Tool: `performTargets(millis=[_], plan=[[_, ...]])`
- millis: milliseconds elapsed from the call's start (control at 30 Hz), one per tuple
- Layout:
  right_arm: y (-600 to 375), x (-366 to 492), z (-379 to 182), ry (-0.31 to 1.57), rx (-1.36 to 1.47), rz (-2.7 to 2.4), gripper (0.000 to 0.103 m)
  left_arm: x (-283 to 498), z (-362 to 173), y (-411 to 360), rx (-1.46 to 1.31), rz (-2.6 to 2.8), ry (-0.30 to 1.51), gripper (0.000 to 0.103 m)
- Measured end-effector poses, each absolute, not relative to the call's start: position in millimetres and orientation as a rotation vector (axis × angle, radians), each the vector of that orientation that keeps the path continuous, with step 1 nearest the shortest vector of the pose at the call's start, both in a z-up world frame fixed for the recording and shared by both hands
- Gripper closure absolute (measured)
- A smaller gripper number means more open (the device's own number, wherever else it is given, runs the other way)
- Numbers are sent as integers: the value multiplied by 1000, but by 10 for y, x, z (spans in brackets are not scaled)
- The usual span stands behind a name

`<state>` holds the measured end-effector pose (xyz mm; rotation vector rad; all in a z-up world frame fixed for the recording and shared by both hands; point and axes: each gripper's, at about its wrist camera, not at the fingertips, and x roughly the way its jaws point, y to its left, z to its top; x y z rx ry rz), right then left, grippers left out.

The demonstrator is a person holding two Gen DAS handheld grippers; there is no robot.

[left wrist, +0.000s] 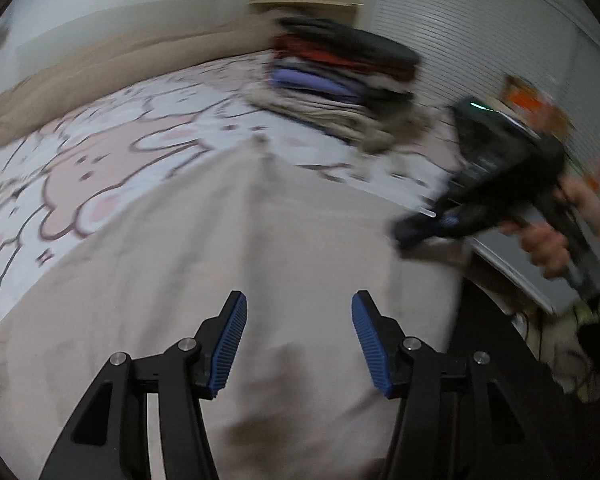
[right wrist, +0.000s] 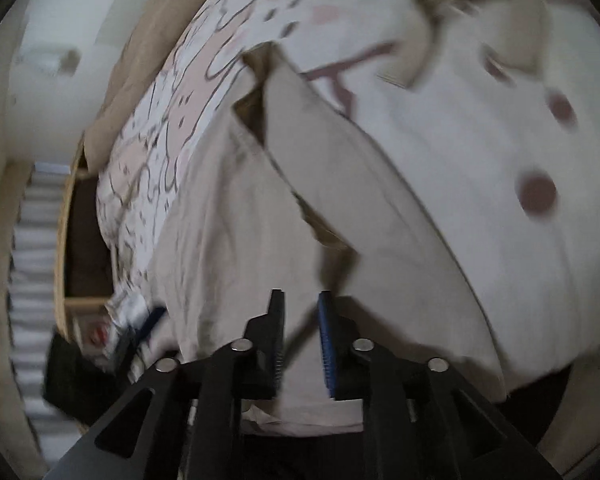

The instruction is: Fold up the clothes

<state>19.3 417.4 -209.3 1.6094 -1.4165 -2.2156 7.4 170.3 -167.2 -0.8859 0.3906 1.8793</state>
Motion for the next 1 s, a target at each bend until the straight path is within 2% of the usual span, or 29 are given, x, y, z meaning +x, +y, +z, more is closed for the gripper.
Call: performTargets(millis=[67,233,433,500,633,700,800,1000], plan=[[4220,276,-2144,-1488,1557,-2222,81,310,-1696,1792,-840,1854,445,48],[4259,172,-2180,-1526,1537,-2240,79,590,-1791,2031,-793,1825,565,48],[4186,125,-2229,-1481,1548,-2268,79,512,-1880,2146,-882,1822,540,49],[4220,200,-2186,-1456,1528,-2290,84,480,-1874,2142,-903,1819,517,49],[4231,234,-2119,-1439,1500,-2314,87,414,-1863,2133,-944,1812,472,87],[4234,244,-2062,-1416,1484,-2343,91,382,-1857,2129,-965,1808,449,94],[4239,269,-1949,-1376,1452,-2381,98,333,-1848,2123,-996,1802,415,94],[4206,364,-1687,-1246,1407,-2490,99,359,-1868,2146,-1006,1786,447,94]])
